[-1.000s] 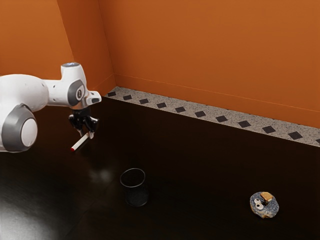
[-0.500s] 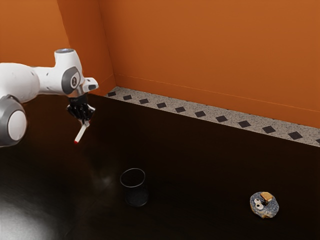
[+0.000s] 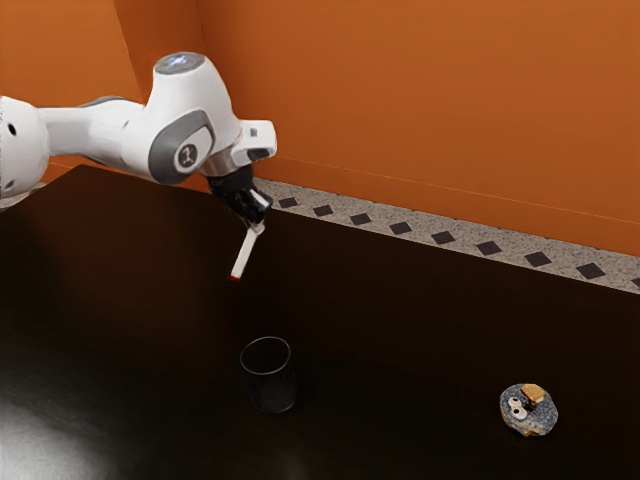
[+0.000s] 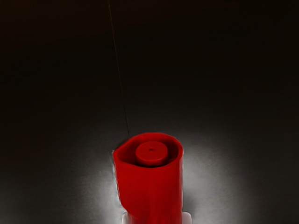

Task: Put the marker into the pen holder.

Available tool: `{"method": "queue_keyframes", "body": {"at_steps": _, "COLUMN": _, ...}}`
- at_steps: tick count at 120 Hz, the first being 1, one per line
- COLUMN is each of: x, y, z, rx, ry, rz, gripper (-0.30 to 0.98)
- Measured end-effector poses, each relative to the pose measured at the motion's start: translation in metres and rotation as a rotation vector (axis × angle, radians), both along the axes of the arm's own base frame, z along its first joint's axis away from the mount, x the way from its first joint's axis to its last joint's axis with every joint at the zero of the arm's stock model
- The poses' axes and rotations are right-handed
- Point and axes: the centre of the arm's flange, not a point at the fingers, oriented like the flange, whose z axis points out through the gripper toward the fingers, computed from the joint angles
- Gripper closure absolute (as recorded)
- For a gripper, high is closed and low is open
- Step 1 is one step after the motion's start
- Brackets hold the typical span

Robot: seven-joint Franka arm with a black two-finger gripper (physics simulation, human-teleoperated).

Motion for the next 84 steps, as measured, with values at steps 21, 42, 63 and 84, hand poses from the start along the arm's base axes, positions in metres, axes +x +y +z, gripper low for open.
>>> {"method": "queue_keyframes", "body": {"at_steps": 21, "x": -0.009, "y": -0.044, "z": -0.005, "rx": -0.015, "ry": -0.032, "rz": -0.058, "gripper": 0.79}}
{"method": "queue_keyframes", "body": {"at_steps": 42, "x": -0.027, "y": -0.052, "z": -0.017, "rx": -0.017, "ry": -0.018, "rz": -0.051, "gripper": 0.79}}
{"method": "queue_keyframes", "body": {"at_steps": 63, "x": -0.047, "y": -0.066, "z": -0.019, "rx": -0.016, "ry": -0.014, "rz": -0.058, "gripper": 0.79}}
{"method": "queue_keyframes", "body": {"at_steps": 84, "x": -0.064, "y": -0.089, "z": -0.029, "rx": -0.016, "ry": 0.007, "rz": -0.085, "gripper": 0.79}}
